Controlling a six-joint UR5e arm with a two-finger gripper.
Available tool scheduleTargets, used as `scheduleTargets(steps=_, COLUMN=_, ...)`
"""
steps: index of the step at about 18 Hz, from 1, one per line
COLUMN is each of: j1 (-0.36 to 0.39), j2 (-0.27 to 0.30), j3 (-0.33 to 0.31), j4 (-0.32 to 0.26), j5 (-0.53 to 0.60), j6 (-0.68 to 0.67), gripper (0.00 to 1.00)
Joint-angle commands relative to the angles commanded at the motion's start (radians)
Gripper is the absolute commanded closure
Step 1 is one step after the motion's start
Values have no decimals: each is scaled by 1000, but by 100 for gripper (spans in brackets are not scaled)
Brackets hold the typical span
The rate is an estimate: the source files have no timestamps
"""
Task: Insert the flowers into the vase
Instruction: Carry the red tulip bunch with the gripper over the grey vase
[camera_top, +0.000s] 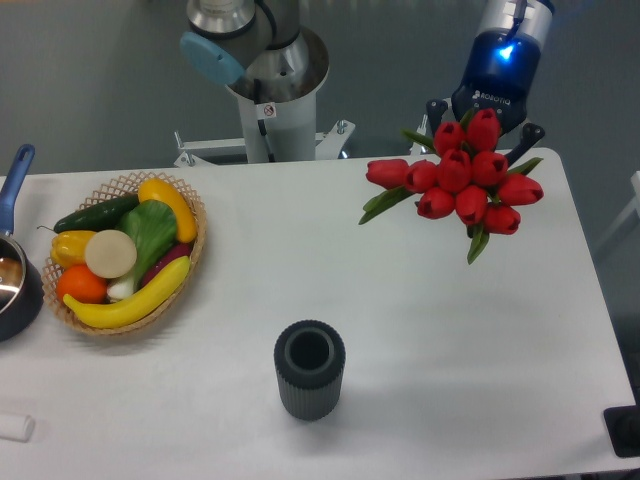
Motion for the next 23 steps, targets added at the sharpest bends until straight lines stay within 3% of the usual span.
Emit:
scheduleTargets(steps=14, j1=-41, j2=-12, j3=8, j4=5, j5=-5, j6=-5, gripper=69)
scheduleTargets(steps=19, j1=-112, j2=-34, j3=9, j4=51, j5=-14, j6=-5, gripper=69)
scheduleTargets(steps=23, j1=-136, j2=-83, j3=8, j4=118, j5=-171, j6=0, gripper=69)
